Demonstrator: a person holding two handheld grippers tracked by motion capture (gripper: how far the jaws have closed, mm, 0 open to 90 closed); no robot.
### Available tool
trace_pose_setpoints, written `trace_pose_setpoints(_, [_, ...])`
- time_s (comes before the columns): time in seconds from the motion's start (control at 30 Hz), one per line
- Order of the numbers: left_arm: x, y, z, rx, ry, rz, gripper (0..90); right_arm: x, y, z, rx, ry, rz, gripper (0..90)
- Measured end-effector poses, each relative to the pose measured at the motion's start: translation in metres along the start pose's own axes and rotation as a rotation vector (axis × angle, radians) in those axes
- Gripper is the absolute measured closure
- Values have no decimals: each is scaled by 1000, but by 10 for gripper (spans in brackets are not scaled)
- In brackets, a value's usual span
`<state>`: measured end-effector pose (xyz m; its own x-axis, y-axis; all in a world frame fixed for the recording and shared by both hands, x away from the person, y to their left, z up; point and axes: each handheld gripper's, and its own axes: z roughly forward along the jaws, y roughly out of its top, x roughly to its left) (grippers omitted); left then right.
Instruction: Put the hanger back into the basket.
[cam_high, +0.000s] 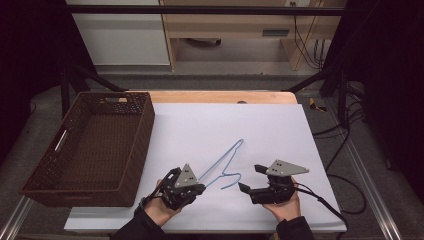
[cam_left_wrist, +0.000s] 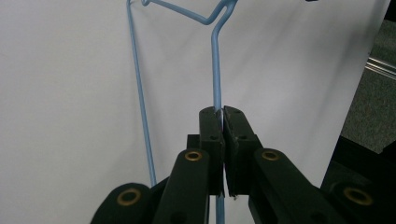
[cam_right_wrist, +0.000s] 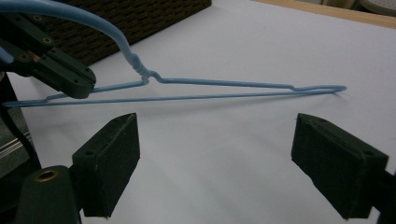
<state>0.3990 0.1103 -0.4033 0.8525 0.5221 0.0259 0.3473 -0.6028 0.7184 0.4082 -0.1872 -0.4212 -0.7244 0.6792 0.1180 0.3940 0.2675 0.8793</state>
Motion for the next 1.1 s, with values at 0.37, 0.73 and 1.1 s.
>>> trace_pose_setpoints(0.37, [-1,-1,5,18,2,4,871,17,8,17,2,74,-18,290])
trace_pose_setpoints(0.73, [-2,-2,7,37,0,13,871,19,13,26,-5,100,-8,552])
trace_pose_setpoints(1.1, [-2,-4,11,54,-2,9,870,21,14,30,14,161,8,819])
